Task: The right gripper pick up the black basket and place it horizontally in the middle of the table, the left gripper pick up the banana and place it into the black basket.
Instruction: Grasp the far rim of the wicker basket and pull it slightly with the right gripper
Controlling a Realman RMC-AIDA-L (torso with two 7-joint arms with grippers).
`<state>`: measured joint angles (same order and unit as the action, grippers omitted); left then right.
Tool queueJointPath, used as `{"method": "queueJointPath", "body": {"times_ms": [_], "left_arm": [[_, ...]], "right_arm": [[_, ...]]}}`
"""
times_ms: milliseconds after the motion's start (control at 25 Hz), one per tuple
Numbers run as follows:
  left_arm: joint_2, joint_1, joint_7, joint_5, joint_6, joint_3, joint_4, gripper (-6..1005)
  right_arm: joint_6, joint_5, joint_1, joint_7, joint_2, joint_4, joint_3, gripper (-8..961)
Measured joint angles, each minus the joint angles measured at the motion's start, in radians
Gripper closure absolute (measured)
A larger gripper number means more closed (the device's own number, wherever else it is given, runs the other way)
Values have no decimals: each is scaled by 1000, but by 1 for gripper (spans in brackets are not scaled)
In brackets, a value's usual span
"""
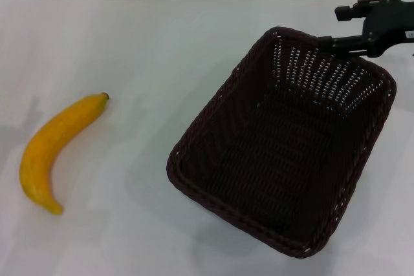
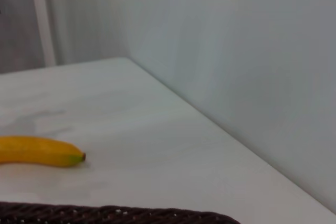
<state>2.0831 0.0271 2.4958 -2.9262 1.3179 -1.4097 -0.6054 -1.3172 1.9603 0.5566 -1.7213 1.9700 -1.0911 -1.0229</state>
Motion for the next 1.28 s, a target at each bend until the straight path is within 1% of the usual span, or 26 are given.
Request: {"method": "queueJointPath", "body": {"times_ms": [120,280,520,680,800,880,1120,1280], "left_arm": [[0,0,0,1,12,0,7,135],[0,1,0,1,21,0,15,135],[0,1,0,2,21,0,16,136],[0,1,0,3,21,-6,17,136],[0,1,0,3,21,-11,18,136],[0,1,0,3,23,-11,22,136],[0,1,0,3,33,-11,35,136],[0,5,0,2,36,-11,38,136]], "right_arm": [[2,25,6,-3,5,-5,0,249],[7,39,9,-3,7,-2,-2,249],[43,77,15,-3,14,2,-26,249],[47,128,38,-24,25,3,-33,249],[48,172,58,-51,28,5,-48,249],[49,193,76,-58,30,8,-62,248],[53,208,101,-66,30,16,-65,248],[70,246,130,-75,30,21,-63,248]]}}
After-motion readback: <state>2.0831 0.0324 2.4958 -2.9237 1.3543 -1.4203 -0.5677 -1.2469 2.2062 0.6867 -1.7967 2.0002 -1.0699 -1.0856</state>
